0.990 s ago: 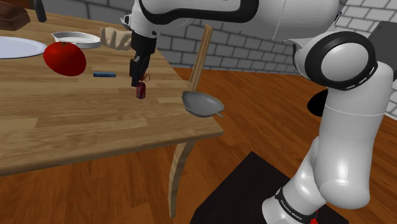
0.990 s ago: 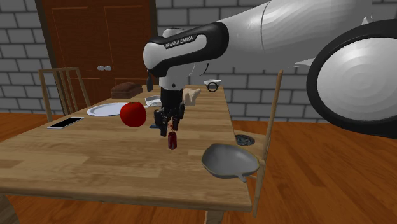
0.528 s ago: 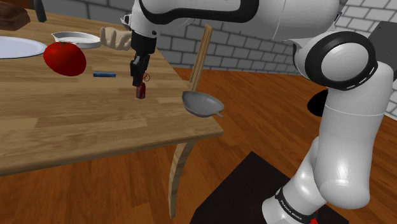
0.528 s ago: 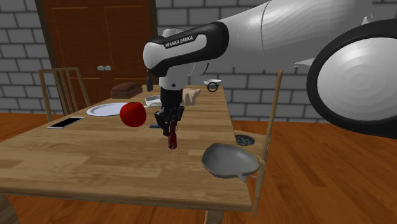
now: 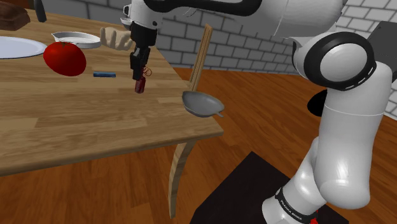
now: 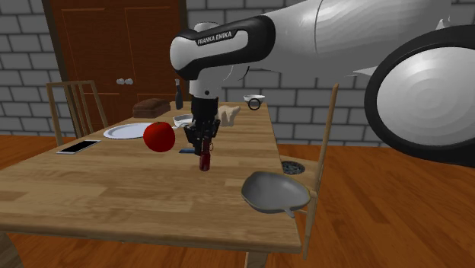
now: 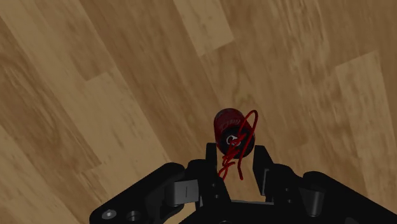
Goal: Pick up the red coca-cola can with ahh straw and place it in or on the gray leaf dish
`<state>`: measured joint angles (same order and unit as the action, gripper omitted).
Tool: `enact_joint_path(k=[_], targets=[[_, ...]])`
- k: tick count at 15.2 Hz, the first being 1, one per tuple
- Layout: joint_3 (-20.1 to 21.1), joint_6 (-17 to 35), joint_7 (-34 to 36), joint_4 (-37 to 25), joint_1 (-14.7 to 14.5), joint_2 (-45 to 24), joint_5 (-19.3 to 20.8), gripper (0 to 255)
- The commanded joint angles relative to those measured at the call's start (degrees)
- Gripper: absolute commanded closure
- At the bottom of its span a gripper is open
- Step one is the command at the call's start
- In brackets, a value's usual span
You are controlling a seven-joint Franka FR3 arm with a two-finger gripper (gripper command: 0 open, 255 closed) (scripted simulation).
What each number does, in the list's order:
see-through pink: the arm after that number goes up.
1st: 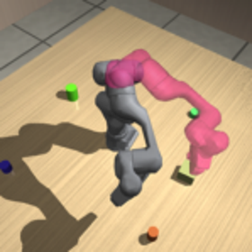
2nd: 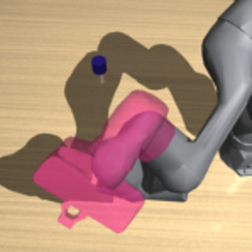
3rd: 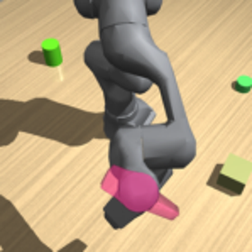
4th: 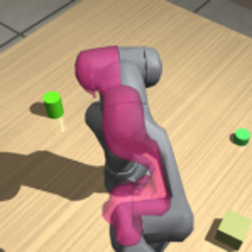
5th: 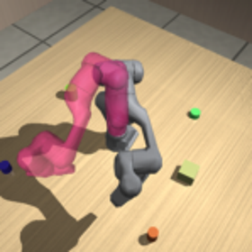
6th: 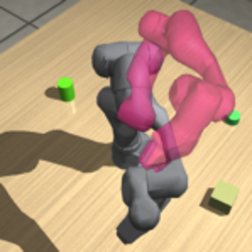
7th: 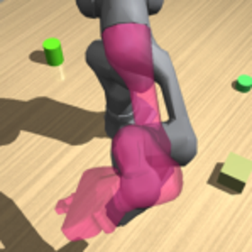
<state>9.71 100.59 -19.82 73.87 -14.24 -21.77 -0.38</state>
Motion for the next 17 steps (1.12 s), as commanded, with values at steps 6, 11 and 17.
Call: enact_joint_path(k=[6, 11, 17], targets=[[0.01, -6.52, 0.29, -8.29, -0.36, -1.79, 0.31, 255], [0.01, -11.71, 0.60, -15.68, -0.86, -3.98, 0.68, 255], [-0.05, -19.33, 1.01, -27.99, -1.91, -8.67, 1.42, 255]])
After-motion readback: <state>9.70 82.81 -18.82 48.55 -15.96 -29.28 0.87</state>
